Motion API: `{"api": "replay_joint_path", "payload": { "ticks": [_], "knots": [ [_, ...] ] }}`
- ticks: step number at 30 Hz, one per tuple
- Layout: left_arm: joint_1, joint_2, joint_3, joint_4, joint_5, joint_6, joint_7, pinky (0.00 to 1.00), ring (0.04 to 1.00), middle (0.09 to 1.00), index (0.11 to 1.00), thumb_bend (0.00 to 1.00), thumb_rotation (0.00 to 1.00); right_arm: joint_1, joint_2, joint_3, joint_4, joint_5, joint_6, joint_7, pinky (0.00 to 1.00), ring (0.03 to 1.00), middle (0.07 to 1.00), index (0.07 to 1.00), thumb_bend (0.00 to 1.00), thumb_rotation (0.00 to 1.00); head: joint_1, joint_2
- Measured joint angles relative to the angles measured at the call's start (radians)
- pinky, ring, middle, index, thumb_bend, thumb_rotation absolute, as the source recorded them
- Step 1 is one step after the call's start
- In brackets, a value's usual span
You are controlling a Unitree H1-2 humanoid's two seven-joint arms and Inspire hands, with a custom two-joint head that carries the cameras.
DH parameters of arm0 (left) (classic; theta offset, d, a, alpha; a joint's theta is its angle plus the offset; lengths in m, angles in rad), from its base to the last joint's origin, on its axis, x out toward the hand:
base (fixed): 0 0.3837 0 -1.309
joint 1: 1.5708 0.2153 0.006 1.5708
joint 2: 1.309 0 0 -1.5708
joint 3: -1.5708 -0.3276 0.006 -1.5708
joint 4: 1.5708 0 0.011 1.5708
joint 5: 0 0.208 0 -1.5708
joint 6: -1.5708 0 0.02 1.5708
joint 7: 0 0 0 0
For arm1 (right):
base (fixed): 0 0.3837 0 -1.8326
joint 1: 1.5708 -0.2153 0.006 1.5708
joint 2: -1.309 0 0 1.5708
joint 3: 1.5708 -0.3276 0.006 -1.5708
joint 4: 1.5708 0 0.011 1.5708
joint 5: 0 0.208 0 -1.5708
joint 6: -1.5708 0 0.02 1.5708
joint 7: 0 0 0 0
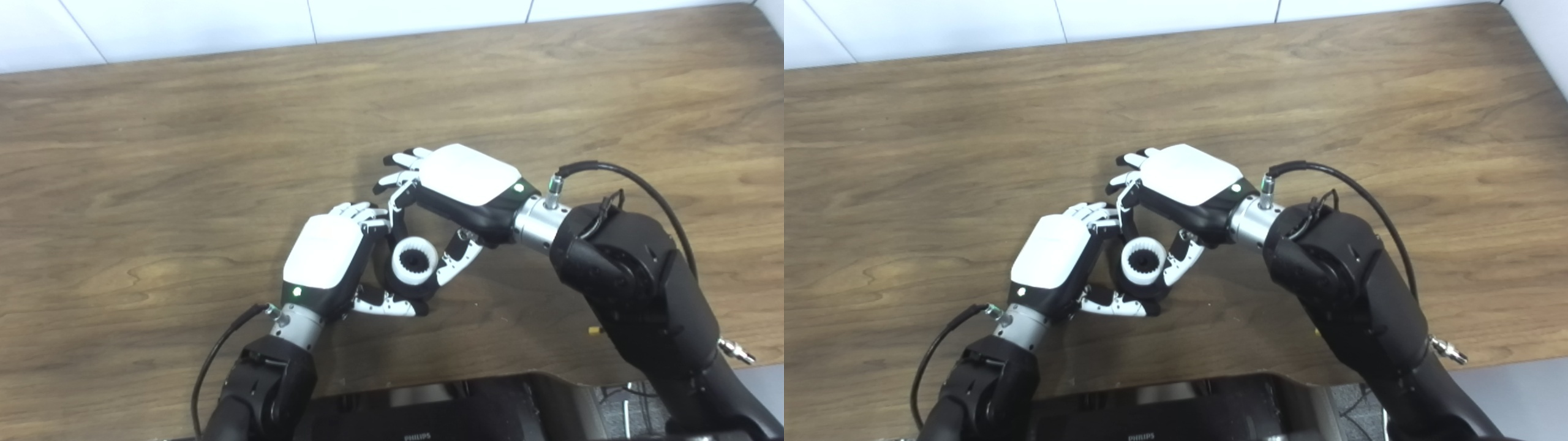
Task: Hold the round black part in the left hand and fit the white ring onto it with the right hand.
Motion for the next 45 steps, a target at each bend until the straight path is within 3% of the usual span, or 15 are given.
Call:
{"api": "replay_joint_path", "payload": {
  "ticks": [26, 27, 28, 30, 34, 45],
  "knots": [
    [0.0, -0.002, 0.0, 0.0, -0.002, -0.002, 0.001, 0.86, 0.839, 0.772, 0.486, 0.52, 0.05, 0.009, 0.005, 0.004, 0.005, -0.026, -0.011, 0.006, 0.99, 0.997, 0.904, 0.495, 0.52, 0.16, -0.014, -0.005],
    [0.0, -0.002, 0.0, 0.0, -0.002, -0.002, 0.001, 0.86, 0.839, 0.772, 0.486, 0.52, 0.05, 0.009, 0.005, 0.002, 0.004, -0.026, -0.01, 0.008, 0.99, 0.997, 0.907, 0.56, 0.71, 0.22, -0.014, -0.005],
    [-0.001, -0.002, 0.0, 0.001, -0.002, -0.002, 0.001, 0.86, 0.838, 0.772, 0.486, 0.52, 0.05, 0.009, 0.006, 0.001, 0.004, -0.026, -0.008, 0.009, 0.99, 0.998, 0.91, 0.593, 0.82, 0.26, -0.014, -0.005],
    [-0.001, -0.002, 0.0, 0.001, -0.001, -0.002, 0.002, 0.86, 0.836, 0.77, 0.485, 0.52, 0.05, 0.009, 0.007, -0.003, 0.004, -0.026, -0.006, 0.013, 0.99, 1.0, 0.916, 0.622, 0.92, 0.31, -0.014, -0.005],
    [-0.001, -0.002, 0.0, 0.004, -0.002, -0.004, 0.009, 0.86, 0.835, 0.768, 0.484, 0.52, 0.05, 0.009, 0.009, -0.009, 0.004, -0.025, -0.006, 0.014, 0.99, 1.0, 0.919, 0.633, 0.97, 0.32, -0.014, -0.005],
    [-0.001, -0.001, 0.0, 0.004, -0.002, -0.005, 0.009, 0.86, 0.839, 0.771, 0.484, 0.52, 0.05, 0.009, 0.009, -0.009, 0.004, -0.028, -0.006, 0.025, 0.99, 1.0, 0.916, 0.609, 0.94, 0.28, -0.017, -0.003]
  ]
}}
